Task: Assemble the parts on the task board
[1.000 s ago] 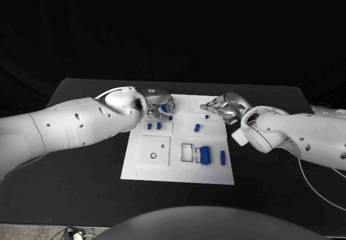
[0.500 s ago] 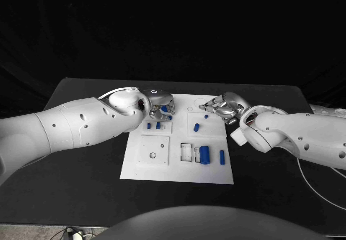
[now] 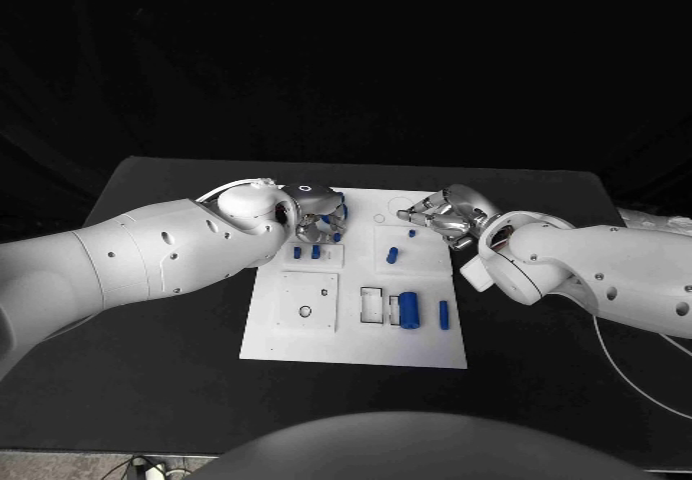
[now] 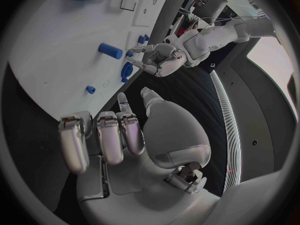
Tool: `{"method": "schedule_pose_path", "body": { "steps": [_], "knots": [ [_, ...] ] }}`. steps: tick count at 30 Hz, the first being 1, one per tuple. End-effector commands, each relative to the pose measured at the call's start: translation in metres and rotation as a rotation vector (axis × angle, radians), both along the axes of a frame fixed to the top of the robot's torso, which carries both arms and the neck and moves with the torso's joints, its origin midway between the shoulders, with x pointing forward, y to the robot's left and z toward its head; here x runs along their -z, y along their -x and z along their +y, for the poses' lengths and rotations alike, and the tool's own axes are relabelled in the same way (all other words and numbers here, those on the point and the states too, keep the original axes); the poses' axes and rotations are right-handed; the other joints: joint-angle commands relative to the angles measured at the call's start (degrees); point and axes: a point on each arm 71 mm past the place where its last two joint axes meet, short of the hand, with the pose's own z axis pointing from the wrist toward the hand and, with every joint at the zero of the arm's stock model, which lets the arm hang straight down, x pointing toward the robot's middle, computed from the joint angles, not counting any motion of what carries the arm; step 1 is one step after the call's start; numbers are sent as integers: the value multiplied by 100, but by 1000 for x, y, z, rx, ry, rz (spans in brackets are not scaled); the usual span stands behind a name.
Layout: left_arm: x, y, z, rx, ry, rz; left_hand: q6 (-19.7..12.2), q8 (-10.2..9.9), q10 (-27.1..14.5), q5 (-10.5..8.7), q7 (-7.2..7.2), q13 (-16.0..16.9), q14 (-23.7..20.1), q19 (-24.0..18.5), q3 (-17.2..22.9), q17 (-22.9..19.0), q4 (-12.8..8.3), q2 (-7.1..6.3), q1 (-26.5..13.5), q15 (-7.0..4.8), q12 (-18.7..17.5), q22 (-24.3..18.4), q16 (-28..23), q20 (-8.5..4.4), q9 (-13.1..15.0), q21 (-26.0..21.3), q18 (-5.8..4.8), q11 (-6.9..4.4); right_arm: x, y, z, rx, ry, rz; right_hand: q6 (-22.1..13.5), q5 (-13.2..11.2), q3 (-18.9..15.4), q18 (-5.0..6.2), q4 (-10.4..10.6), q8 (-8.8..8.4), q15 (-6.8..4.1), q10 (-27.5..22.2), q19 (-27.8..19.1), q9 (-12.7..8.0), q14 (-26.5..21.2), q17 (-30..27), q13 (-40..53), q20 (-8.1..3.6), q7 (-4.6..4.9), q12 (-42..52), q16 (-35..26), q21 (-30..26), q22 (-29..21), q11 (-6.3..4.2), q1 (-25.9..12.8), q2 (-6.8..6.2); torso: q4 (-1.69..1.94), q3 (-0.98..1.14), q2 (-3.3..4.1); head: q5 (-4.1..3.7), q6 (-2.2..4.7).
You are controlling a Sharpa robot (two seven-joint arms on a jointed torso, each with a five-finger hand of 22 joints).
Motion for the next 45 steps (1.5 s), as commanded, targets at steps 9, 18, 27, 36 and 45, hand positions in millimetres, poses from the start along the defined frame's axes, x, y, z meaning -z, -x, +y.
{"method": "schedule_pose_path", "body": {
  "steps": [9,18,27,36,45],
  "knots": [
    [1,1,-4,-8,-3,5,-16,11,-5,-9,-13,-2,596,602,84,1505,5,29,61,-42,26,1509,15,-55,-19,14,-43,-22,2,0,1,-14,5,20,-12,39,-37,-39,-2,19,30,605,600,7,587,1509,1509,50,12,23,23,26,1509,29,74,1,3,2,-5,-11,-1],
    [3,1,-6,1,-6,20,-8,13,3,-9,-11,0,596,602,127,1505,5,51,82,-34,31,1509,15,-59,-28,14,-43,-20,3,0,1,-13,7,25,-13,40,-37,-39,-1,19,30,605,600,7,587,1509,1509,50,12,23,23,26,1509,29,74,2,3,1,1,-21,-1],
    [3,1,-7,6,-8,26,44,32,74,-9,-14,5,596,602,232,1505,-5,111,141,-19,62,1509,15,-67,-38,14,-43,-25,3,1,1,-14,8,31,-13,40,-37,-39,-1,19,30,605,600,7,587,1509,1509,50,12,23,23,26,1509,29,74,2,1,3,1,-28,-1],
    [5,0,-7,3,-23,40,113,46,209,-10,-2,5,596,602,383,1505,-27,140,285,28,104,1509,15,-73,-50,14,-43,-30,3,1,0,-15,8,32,-15,43,-38,-39,0,19,30,605,600,7,587,1509,1509,50,13,23,23,26,1509,29,77,3,3,3,0,-29,-1],
    [4,1,-7,19,-14,38,403,164,493,-11,15,15,596,602,477,1505,-29,154,333,47,186,1509,15,-72,-10,14,-43,-30,3,1,0,-14,8,34,-16,46,-39,-39,0,20,30,605,600,7,587,1509,1509,50,13,23,23,26,1509,30,80,5,1,5,3,-24,-1]
  ]
}}
